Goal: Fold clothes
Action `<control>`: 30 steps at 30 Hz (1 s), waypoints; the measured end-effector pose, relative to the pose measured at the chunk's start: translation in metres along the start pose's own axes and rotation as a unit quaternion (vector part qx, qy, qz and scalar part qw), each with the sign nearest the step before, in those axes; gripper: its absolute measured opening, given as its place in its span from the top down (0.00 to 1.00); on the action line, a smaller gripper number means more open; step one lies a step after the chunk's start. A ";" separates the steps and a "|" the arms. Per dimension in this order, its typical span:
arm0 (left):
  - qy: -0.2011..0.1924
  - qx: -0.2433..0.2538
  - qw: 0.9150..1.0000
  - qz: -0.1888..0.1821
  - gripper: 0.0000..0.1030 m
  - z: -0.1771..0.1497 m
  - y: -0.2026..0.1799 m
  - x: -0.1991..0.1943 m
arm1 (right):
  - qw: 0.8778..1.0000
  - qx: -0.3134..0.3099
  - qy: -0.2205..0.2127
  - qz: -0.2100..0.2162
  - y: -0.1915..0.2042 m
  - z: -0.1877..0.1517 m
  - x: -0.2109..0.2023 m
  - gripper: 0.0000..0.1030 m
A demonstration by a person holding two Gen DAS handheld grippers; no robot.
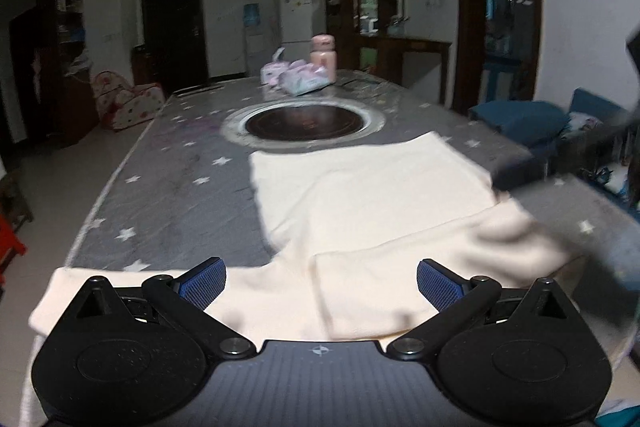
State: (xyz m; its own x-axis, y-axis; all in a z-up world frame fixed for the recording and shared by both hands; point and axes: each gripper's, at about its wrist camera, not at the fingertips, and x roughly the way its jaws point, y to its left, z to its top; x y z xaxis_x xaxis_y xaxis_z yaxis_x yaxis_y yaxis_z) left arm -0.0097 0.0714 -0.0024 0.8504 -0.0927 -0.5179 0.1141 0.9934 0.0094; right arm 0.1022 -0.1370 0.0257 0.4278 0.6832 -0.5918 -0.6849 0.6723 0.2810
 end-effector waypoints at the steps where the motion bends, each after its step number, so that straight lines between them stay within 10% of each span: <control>1: -0.003 -0.001 1.000 -0.010 0.00 0.001 -0.003 0.001 | 1.000 0.002 0.010 -0.013 -0.006 -0.010 -0.002 0.71; 7: 0.014 -0.006 0.997 -0.075 0.00 0.007 -0.022 0.019 | 0.996 0.002 0.050 -0.071 -0.028 -0.053 -0.007 0.73; 15: 0.033 -0.039 0.994 -0.092 0.00 0.010 -0.019 0.045 | 0.997 0.003 0.009 -0.072 -0.036 -0.030 -0.012 0.73; 30: 0.039 -0.111 0.992 -0.040 0.00 0.004 0.020 0.042 | 0.997 0.014 0.016 -0.075 -0.049 -0.025 0.012 0.63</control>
